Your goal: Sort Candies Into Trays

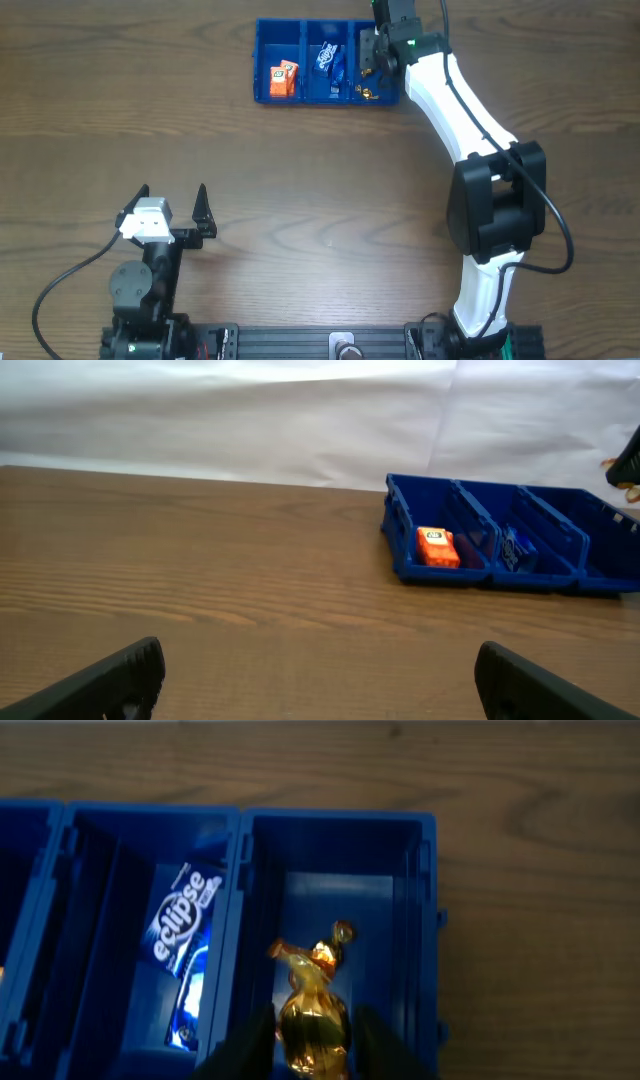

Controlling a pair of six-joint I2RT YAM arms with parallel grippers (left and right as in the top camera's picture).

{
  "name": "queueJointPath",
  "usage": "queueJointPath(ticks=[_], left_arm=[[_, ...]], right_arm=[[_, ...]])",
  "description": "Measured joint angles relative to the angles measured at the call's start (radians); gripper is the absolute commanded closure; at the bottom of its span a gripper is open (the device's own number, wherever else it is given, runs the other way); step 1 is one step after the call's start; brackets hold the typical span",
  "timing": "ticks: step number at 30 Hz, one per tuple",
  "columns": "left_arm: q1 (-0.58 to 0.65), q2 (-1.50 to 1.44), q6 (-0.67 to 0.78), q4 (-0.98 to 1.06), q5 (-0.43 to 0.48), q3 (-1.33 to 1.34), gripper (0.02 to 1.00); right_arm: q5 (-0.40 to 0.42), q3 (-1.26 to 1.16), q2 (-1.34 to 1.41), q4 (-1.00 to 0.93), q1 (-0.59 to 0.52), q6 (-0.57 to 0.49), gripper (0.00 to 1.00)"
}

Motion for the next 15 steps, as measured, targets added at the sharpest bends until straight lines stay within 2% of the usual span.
queueJointPath(ticks=[6, 9, 15], left_arm=[[0.0, 0.0, 0.0, 0.0, 0.0, 0.0, 0.02], [0.0, 0.0, 0.0, 0.0, 0.0, 0.0, 0.023], [0.0, 0.0, 0.0, 0.0, 0.0, 0.0, 0.02]], right_arm=[[0.006, 0.0, 0.0, 0.008, 0.0, -0.002, 0.069], [0.013, 0.0, 0.0, 0.011, 0.0, -0.005, 0.001], [0.044, -0.094, -0.103, 0.027, 0.002, -0.006, 0.003]])
